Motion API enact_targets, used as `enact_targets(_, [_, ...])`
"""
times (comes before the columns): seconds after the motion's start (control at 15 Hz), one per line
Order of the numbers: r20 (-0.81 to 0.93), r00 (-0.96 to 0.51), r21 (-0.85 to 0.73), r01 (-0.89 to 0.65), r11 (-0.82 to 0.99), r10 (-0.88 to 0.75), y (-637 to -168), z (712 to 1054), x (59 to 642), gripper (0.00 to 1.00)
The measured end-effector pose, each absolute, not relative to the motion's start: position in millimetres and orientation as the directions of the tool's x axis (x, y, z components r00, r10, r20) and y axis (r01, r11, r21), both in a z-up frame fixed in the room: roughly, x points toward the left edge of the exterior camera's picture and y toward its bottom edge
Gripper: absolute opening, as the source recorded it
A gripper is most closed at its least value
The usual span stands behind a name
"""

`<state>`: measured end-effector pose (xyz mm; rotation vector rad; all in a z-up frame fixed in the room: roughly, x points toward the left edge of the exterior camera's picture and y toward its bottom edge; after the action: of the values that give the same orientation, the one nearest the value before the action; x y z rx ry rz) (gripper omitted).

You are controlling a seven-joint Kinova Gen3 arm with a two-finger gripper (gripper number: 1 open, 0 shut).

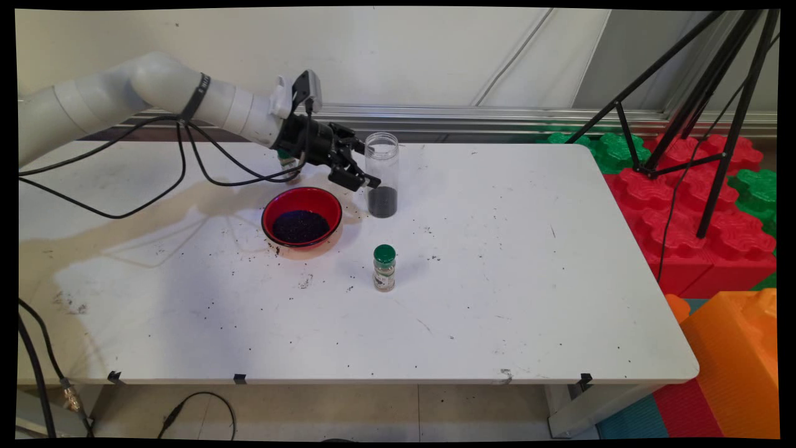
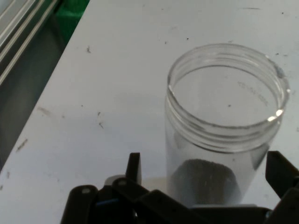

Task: Pick up the black seasoning powder from the table

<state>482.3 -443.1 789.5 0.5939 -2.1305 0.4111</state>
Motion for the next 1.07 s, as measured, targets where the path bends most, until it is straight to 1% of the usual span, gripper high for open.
enact_targets(1.0, [0.827,-0.491,-0.056,-0.557,0.828,-0.274,-464.0,773.2,458.5,1.00])
enact_targets(1.07, [0.827,-0.490,-0.056,-0.557,0.828,-0.274,-464.5,772.9,458.0,0.00])
